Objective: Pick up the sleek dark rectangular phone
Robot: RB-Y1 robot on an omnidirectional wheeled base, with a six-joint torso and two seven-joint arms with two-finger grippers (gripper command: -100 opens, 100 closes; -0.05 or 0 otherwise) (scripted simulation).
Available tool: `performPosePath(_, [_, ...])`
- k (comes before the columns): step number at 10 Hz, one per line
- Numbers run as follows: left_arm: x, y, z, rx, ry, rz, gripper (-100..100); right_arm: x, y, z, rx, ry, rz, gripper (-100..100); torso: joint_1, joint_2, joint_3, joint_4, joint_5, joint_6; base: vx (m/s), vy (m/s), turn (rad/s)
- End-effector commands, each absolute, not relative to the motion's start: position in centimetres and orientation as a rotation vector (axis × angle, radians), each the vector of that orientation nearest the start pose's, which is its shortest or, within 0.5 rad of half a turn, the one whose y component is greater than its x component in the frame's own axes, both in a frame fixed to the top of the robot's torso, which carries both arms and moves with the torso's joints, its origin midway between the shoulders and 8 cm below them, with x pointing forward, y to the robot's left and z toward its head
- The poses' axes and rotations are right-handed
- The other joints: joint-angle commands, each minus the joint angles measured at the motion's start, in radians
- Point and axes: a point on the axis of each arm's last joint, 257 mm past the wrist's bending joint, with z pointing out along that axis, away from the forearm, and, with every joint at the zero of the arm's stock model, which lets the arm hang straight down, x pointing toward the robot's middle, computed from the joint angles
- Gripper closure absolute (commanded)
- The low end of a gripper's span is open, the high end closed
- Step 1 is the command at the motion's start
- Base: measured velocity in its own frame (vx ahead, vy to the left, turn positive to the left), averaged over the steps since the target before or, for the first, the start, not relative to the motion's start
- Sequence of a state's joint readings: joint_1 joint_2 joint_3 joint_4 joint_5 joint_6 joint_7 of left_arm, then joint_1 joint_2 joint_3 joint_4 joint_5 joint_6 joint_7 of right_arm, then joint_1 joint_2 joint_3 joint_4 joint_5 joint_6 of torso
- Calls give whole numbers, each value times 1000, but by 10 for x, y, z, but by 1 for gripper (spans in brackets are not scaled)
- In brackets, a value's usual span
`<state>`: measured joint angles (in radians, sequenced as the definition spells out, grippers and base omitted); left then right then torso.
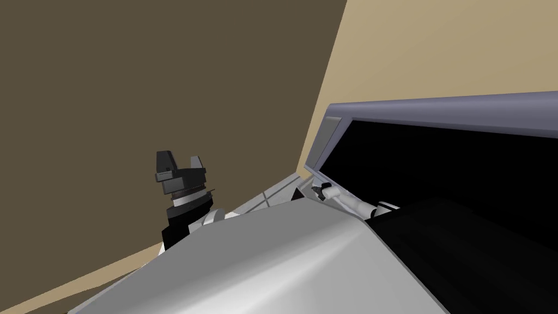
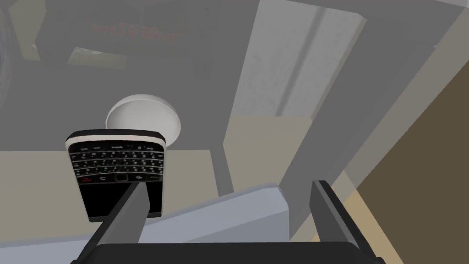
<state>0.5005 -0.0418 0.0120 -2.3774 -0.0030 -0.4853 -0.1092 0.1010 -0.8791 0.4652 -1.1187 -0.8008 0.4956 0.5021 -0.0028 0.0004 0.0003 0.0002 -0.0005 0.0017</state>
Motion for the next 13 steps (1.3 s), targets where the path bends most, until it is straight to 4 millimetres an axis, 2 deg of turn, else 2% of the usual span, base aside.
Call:
performPosePath(1, [323,283,64,-580,546,-1200,0,256,-524,-532,1381,2418,11,-100,0,0,0,0,0,0,-11,-35,61])
performPosePath(3, [323,283,64,-580,546,-1200,0,223,-544,-541,1472,2439,-71,-100,1,0,0,0,0,0,-18,-42,168])
performPosePath(4, [323,283,64,-580,546,-1200,0,223,-544,-541,1472,2439,-71,-100,0,1,0,0,0,0,-11,-47,60])
performPosePath(6, [323,283,64,-580,546,-1200,0,195,-557,-548,1550,2449,-131,-100,1,0,0,0,0,0,-9,-37,118])
performPosePath(9, [323,284,64,-580,546,-1200,0,165,-563,-557,1646,2457,-182,-100,0,-1,0,0,0,0,-3,-44,130])
performPosePath(10, [323,284,64,-580,546,-1200,0,171,-563,-556,1623,2455,-171,-100,0,-1,-1,0,0,0,1,-20,24])
performPosePath(11, [323,284,64,-580,546,-1200,0,169,-563,-556,1627,2456,-173,0,2,-1,-1,0,0,0,0,0,0])
performPosePath(12, [323,284,64,-580,546,-1200,0,165,-556,-565,1633,2451,-174,-100,3,-1,-1,0,0,0,9,-41,39])
performPosePath(13, [323,284,64,-580,546,-1200,0,164,-554,-568,1634,2450,-174,-100,1,-2,-1,0,0,0,17,-59,31])
